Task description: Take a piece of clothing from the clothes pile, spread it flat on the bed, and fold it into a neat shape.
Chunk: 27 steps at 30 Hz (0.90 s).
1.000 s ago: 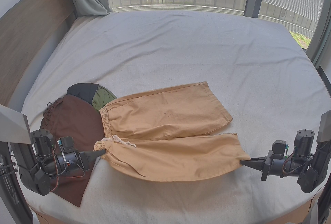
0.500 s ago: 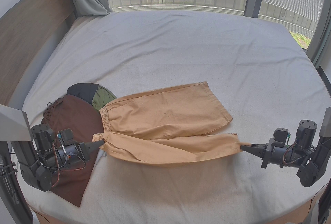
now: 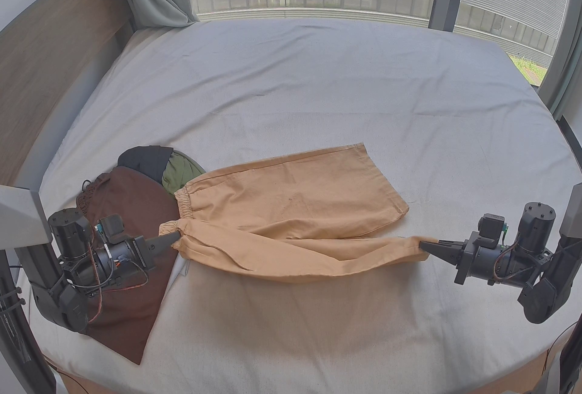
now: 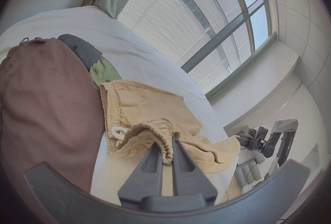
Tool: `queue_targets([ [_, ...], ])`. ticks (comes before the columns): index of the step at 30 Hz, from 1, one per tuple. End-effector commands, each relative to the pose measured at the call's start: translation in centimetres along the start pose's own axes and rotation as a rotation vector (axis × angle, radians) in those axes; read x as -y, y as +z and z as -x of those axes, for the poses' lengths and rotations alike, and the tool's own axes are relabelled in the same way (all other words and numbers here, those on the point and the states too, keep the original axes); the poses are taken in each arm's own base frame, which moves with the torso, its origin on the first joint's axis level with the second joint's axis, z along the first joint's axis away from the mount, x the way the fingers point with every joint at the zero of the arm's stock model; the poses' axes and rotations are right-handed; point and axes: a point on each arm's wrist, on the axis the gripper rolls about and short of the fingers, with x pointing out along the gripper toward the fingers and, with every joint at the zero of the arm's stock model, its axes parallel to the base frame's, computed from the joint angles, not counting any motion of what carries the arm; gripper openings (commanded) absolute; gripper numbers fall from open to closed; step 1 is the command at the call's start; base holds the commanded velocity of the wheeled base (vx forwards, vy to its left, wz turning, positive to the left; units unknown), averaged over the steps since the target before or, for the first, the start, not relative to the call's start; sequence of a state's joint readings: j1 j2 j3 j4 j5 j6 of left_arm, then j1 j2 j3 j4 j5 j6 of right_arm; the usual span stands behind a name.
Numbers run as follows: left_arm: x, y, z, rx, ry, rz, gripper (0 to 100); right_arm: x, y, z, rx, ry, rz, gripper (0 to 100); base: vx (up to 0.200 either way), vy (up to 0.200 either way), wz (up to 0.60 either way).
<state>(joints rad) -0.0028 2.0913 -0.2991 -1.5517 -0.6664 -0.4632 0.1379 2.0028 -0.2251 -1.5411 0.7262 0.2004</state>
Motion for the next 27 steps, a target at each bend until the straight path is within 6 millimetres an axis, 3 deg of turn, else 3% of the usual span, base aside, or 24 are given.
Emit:
queue_targets([
  [1, 0.1, 0.3, -0.1, 0.012, -0.004, -0.009, 0, 0.0, 0.4, -0.2, 0.015, 0.006, 0.011, 0, 0.0, 0.0, 0.0],
  [8, 0.1, 0.6, -0.3, 0.023, -0.01, -0.015, 0, -0.1, 1.4, -0.6, 0.057, -0.019, 0.003, 0, 0.0, 0.0, 0.0],
  [17, 0.1, 0.9, -1.0, 0.049, 0.01, 0.003, 0, 0.1, 3.8, -2.4, 0.15, -0.021, 0.022, 0, 0.0, 0.0, 0.0],
  [27, 0.3, 1.5, -1.6, 0.078, 0.016, 0.03, 0, 2.0, 6.8, -4.9, 0.262, -0.022, 0.019, 0, 0.0, 0.0, 0.0],
])
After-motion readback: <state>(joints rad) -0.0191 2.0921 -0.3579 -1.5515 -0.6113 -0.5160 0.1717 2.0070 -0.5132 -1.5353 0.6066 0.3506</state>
